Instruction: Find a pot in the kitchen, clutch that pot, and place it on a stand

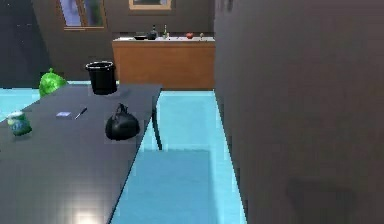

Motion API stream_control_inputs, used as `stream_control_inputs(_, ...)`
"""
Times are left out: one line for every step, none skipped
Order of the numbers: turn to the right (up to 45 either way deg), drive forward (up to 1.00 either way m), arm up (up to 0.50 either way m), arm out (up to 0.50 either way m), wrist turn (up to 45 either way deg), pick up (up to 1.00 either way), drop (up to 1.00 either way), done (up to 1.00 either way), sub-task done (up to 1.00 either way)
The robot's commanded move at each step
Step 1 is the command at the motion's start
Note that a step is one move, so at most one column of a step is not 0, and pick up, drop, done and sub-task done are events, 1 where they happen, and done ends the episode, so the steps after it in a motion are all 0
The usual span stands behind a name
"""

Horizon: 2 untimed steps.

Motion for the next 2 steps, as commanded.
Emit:
stream_control_inputs(0.0,0.95,0.0,0.0,0.0,0.0,0.0,0.0,0.0)
stream_control_inputs(-45.0,0.0,0.0,0.0,0.0,0.0,0.0,0.0,0.0)
